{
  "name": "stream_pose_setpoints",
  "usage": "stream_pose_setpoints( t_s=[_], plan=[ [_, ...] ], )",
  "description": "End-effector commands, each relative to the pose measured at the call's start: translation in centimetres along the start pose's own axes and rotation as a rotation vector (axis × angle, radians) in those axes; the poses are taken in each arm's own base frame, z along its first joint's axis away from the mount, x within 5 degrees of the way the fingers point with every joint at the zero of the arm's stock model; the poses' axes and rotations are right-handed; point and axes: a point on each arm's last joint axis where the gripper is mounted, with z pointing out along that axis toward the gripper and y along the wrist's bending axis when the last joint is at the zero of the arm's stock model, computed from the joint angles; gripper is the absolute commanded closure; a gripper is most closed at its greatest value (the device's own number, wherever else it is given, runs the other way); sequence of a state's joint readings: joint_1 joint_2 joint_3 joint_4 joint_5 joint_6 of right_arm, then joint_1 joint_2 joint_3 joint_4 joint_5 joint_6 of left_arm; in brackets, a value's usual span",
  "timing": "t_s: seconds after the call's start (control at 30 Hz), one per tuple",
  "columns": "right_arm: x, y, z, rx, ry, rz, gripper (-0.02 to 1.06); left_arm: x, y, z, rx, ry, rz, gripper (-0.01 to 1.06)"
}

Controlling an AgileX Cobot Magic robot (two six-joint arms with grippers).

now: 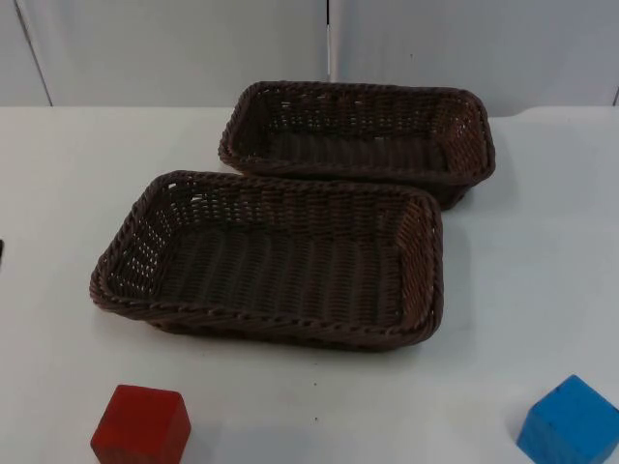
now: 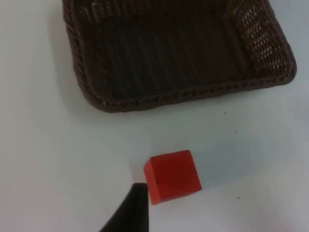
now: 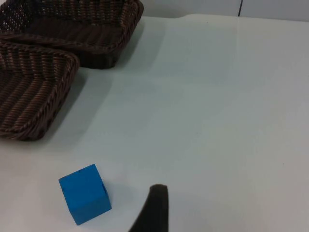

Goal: Pick up one cube with the left hand and place it into the upper basket. Pick up one cube with the right hand and place it into the lower basket.

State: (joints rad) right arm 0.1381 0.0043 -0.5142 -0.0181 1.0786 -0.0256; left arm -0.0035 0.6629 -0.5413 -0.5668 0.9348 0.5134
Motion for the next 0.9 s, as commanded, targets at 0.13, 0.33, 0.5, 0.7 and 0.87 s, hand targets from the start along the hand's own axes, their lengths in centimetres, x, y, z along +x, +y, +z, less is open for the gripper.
stream_pose_setpoints(
  t_s=[0.13, 0.33, 0.5, 0.7, 0.87],
  plan=[
    [0.0, 0.0, -0.1, -0.004, -0.005, -0.007, 0.27, -0.6, 0.7, 1.6, 0.029, 0.066, -0.026, 0.0],
    [0.0, 0.0, -0.1, -0.004, -0.005, -0.007, 0.27, -1.2, 2.1, 3.9, 0.02, 0.138, -0.076, 0.0],
    [0.0, 0.0, -0.1, -0.004, -0.005, -0.007, 0.27, -1.3, 2.8, 5.1, 0.012, 0.172, -0.103, 0.0],
    [0.0, 0.0, -0.1, -0.004, -0.005, -0.007, 0.27, -1.3, 3.3, 6.4, 0.017, 0.218, -0.12, 0.0],
    [0.0, 0.0, -0.1, -0.004, -0.005, -0.007, 0.27, -1.3, 3.0, 8.0, 0.016, 0.259, -0.087, 0.0]
  ],
)
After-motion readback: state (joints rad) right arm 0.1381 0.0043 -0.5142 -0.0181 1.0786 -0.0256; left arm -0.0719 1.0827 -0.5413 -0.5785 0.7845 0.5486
